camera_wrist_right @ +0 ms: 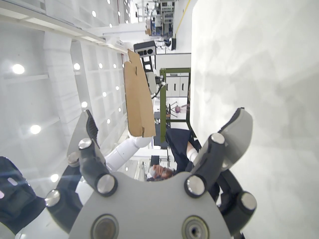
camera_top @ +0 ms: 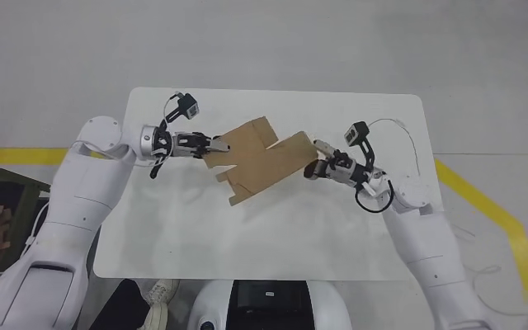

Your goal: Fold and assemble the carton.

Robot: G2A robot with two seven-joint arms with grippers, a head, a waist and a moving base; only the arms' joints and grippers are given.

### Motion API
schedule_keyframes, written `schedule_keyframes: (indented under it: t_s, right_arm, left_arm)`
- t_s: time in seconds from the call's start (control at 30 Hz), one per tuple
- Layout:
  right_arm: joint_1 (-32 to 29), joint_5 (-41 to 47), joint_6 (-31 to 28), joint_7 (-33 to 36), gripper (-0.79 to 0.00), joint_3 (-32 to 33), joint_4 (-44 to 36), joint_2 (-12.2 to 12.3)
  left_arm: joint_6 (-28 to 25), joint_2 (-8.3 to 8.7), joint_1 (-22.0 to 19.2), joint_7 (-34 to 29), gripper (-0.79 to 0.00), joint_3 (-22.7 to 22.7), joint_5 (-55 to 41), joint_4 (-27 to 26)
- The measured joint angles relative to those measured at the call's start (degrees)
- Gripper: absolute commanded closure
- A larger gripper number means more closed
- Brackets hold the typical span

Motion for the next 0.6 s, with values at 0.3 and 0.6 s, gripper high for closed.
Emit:
schedule_keyframes:
  t_s: [0.3, 0.6]
  right_arm:
    - [4.5, -2.8, -3.1, 13.9, -0.785, -1.1, 2.2, 0.8]
    - [4.9, -3.7, -7.9, 15.0, -0.785, -3.8, 1.5, 0.6]
  left_arm:
    - [-0.5, -0.01, -0.1, -4.0, 0.000, 1.6, -0.1, -0.1]
    - [-0.3, 0.02, -0.6, -4.0, 0.000, 4.3, -1.0, -0.6]
